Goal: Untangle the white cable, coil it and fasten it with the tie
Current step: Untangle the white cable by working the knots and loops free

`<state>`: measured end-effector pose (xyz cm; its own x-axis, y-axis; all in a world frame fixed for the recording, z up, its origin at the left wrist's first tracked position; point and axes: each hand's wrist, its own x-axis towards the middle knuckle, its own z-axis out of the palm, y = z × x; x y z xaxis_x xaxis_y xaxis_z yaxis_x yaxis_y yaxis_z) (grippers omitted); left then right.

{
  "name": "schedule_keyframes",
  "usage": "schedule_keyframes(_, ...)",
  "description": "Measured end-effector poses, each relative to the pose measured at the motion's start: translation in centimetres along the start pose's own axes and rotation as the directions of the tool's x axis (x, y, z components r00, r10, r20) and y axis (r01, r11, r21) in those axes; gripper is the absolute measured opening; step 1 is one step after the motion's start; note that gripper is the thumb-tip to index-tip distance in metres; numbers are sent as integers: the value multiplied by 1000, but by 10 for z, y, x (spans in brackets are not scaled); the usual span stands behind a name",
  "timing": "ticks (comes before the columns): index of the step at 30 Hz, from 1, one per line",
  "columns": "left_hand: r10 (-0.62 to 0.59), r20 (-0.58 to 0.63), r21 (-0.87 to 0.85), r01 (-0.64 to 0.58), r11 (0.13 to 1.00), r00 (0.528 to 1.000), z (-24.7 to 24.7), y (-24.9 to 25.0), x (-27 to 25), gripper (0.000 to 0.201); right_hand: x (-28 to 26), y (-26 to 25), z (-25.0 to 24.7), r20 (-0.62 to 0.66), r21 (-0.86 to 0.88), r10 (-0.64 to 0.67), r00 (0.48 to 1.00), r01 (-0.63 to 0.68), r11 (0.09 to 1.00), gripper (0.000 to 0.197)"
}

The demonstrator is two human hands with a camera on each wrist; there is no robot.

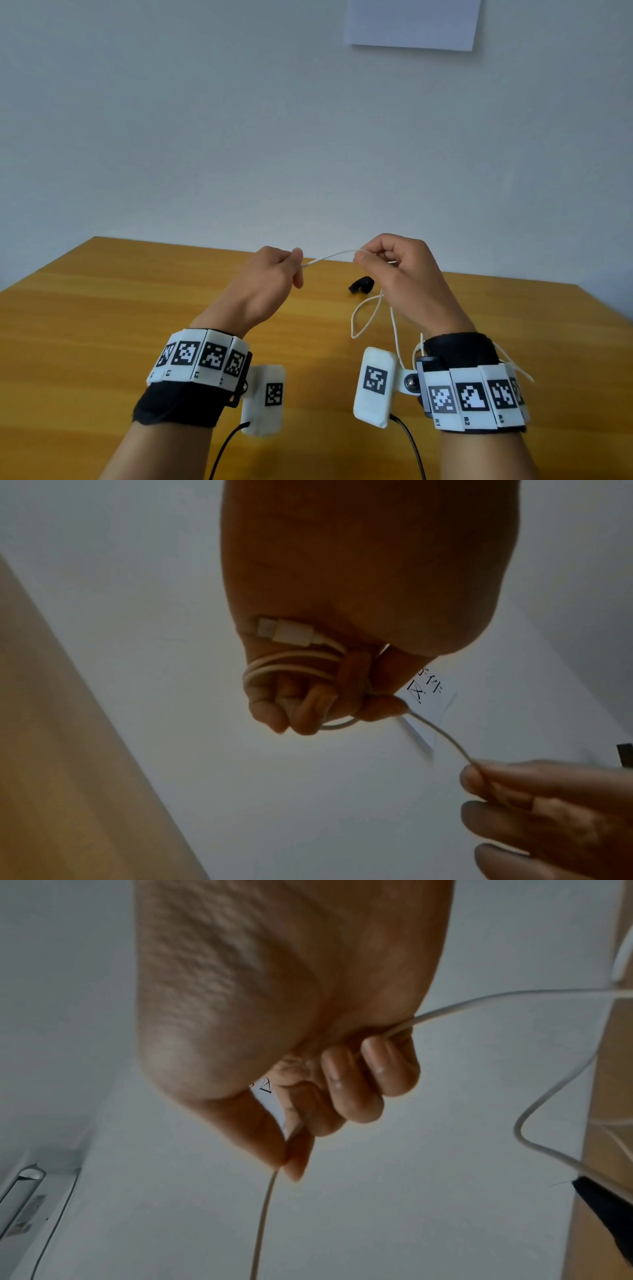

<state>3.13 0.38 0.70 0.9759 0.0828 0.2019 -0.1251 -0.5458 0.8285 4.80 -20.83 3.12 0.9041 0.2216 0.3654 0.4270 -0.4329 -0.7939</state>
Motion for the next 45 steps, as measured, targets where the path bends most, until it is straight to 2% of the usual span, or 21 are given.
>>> schedule_keyframes(4,41,58,-204,-28,979,997,-2,5,0,54,3,3,3,-80,10,-26,996,27,1000,16)
schedule_keyframes(6,59,122,-372,-10,928,991,-4,8,-2,48,5,4,4,-99,-4,-37,994,37,999,17)
schedule_keyframes(9,108,201,-616,40,786,974,-7,17,-5,42,6,6,6,-92,-37,-41,995,38,999,19)
schedule_keyframes(13,156,209,-824,88,560,965,-7,26,-6,42,6,4,13,-9,-40,-45,999,45,998,24)
schedule_keyframes(16,196,182,-888,75,454,964,-5,28,-6,36,6,0,18,49,-45,-39,998,41,998,25)
schedule_keyframes(20,234,103,-933,13,359,967,-6,33,-8,29,6,0,22,116,-33,-24,993,28,999,25)
schedule_keyframes(26,255,-110,-946,-179,269,961,-4,34,-5,27,4,3,27,244,-48,27,969,-16,999,27)
schedule_keyframes(28,278,-160,-927,-241,288,947,-4,32,-4,29,3,2,28,303,-64,35,952,-17,998,27)
schedule_keyframes(31,269,-245,-864,-336,375,932,-3,27,-2,27,2,0,31,377,-105,63,924,-25,994,28)
schedule_keyframes(35,301,-326,-599,-442,668,896,3,16,0,38,1,-2,31,418,-145,88,904,-29,989,23)
schedule_keyframes(38,298,-309,-449,-415,791,903,8,14,0,19,-1,-5,28,434,-179,91,896,-13,984,20)
schedule_keyframes(42,340,-305,-245,-418,875,890,14,10,3,20,0,-4,24,408,-212,75,910,15,977,18)
schedule_keyframes(45,386,-240,-64,-411,909,891,15,7,4,20,0,-6,24,366,-228,39,930,49,972,17)
